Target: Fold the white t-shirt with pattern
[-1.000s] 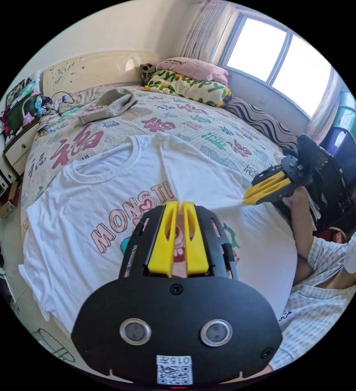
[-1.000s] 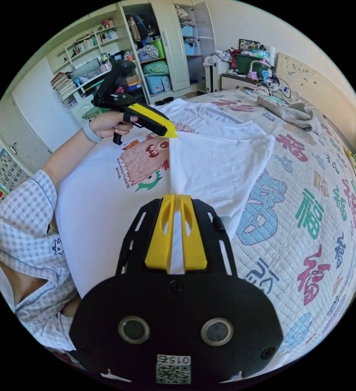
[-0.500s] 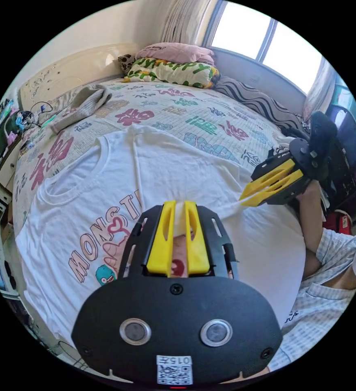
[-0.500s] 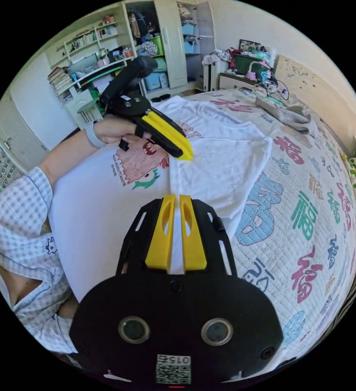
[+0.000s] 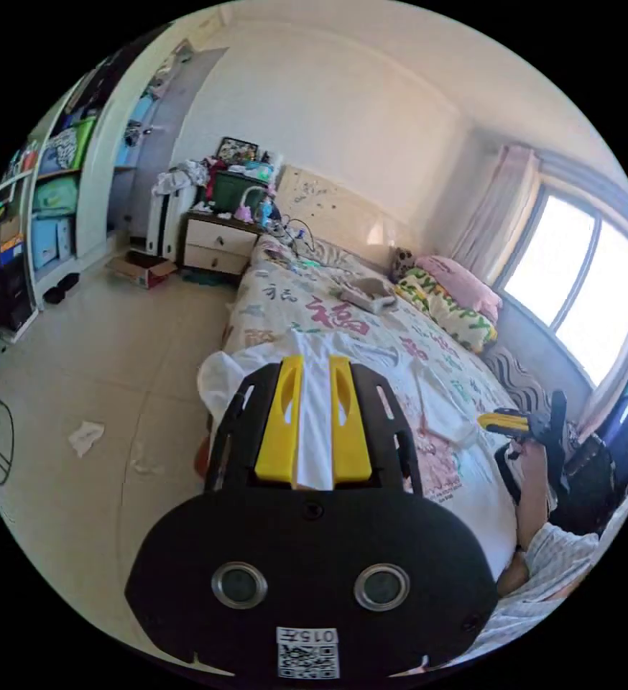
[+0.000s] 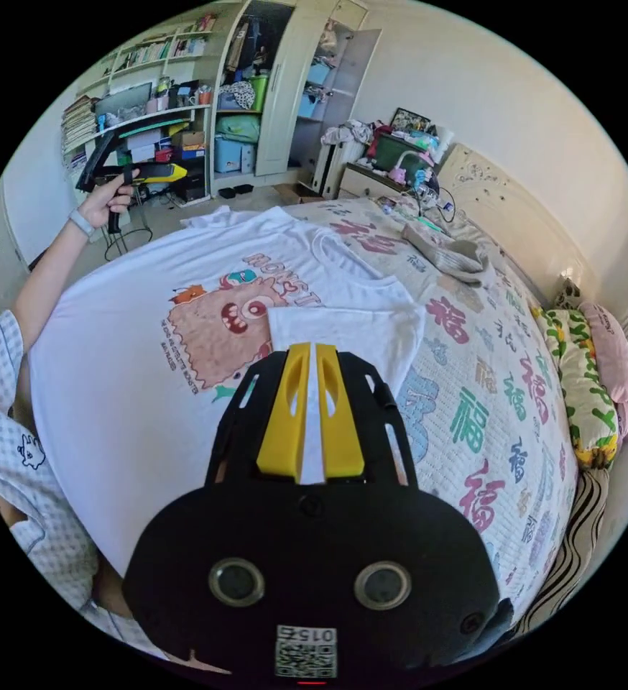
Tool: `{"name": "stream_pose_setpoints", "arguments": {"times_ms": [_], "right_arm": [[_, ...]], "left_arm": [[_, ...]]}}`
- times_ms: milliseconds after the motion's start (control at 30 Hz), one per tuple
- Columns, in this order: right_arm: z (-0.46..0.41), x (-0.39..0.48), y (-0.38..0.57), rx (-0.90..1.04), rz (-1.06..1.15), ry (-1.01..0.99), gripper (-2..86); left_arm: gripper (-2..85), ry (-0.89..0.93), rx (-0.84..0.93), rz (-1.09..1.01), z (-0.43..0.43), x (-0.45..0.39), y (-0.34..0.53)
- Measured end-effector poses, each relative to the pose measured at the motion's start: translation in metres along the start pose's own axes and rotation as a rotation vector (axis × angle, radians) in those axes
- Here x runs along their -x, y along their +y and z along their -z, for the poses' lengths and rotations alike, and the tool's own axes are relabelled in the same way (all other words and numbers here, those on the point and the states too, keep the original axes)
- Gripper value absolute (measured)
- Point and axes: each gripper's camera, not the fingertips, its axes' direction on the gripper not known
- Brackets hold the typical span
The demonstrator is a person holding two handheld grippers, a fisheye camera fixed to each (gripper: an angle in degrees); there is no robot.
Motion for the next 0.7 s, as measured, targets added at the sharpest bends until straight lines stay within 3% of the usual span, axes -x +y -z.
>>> {"name": "stream_pose_setpoints", "arguments": {"times_ms": [133, 233, 433, 567, 700], "right_arm": [[-0.029, 0.063, -0.092, -0.002, 0.117, 0.049, 0.1], [-0.063, 0.1, -0.165, -0.008, 0.146, -0.011, 0.8], [-0.172, 0.172, -0.296, 0.094, 0.136, -0.181, 4.1], [-0.259, 0.211, -0.36, 0.249, 0.115, -0.104, 6.6], [-0.318, 0.23, -0.389, 0.341, 0.077, -0.031, 7.9]], "left_arm": [[7.9, -0.013, 0.005, 0.232, 0.005, 0.099, 0.02], [8.3, 0.115, 0.097, 0.304, -0.016, 0.133, 0.022], [8.1, 0.082, 0.283, 0.162, -0.057, 0.107, 0.01], [1.2, 0.051, 0.267, 0.148, -0.05, 0.102, 0.015], [-0.6, 0.104, 0.234, 0.173, -0.041, 0.109, 0.027]]}}
